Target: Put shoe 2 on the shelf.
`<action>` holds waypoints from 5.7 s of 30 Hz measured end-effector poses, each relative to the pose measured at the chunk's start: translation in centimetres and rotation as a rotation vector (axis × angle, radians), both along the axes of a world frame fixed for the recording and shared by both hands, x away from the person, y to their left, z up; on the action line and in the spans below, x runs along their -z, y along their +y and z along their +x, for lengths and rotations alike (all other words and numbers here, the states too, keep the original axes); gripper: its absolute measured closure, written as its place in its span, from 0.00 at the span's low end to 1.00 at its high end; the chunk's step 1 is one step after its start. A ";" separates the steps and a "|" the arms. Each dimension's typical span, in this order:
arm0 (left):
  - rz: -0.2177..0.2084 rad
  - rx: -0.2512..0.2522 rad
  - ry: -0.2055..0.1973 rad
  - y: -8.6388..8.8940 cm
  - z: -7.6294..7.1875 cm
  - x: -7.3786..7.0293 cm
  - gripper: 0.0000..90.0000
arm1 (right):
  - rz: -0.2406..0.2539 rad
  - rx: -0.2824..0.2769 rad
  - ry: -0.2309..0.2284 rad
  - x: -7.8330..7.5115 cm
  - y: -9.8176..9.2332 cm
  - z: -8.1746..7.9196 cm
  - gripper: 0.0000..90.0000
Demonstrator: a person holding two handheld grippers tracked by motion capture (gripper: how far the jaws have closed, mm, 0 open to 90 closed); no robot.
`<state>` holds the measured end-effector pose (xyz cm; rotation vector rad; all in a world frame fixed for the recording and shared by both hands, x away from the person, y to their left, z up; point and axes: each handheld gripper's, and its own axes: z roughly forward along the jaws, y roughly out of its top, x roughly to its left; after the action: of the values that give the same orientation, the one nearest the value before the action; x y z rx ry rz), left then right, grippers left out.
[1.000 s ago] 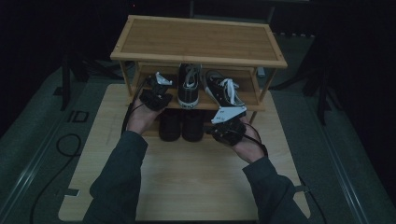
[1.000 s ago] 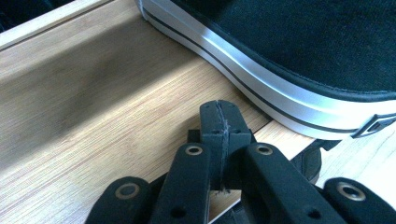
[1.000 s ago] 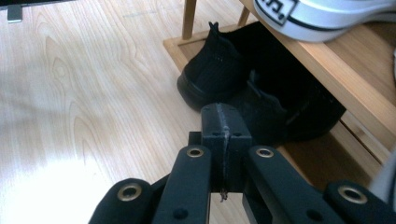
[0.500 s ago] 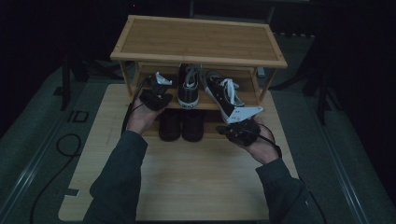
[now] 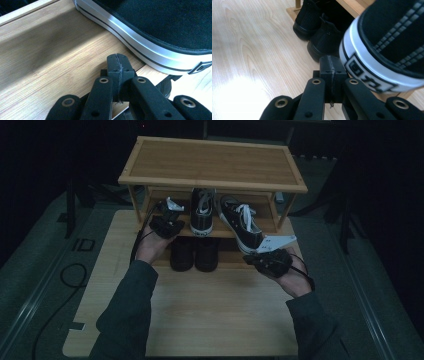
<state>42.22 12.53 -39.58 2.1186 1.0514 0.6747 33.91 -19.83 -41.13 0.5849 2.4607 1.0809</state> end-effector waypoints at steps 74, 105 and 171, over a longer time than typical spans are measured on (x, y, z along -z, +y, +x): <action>-0.016 0.008 0.004 0.2 0.0 0.1 1.00 | 0.051 0.043 -0.092 -0.9 2.3 1.6 1.00; -0.025 0.012 0.003 0.3 0.1 0.1 1.00 | 0.029 0.112 -0.086 0.5 5.0 3.5 1.00; 0.000 0.030 -0.031 -0.9 -0.8 -0.3 0.97 | -0.048 0.108 -0.010 3.5 2.7 3.8 0.98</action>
<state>41.37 11.62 -39.29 2.1131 1.0013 0.6916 37.66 -17.14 -44.58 0.6877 2.4094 0.9772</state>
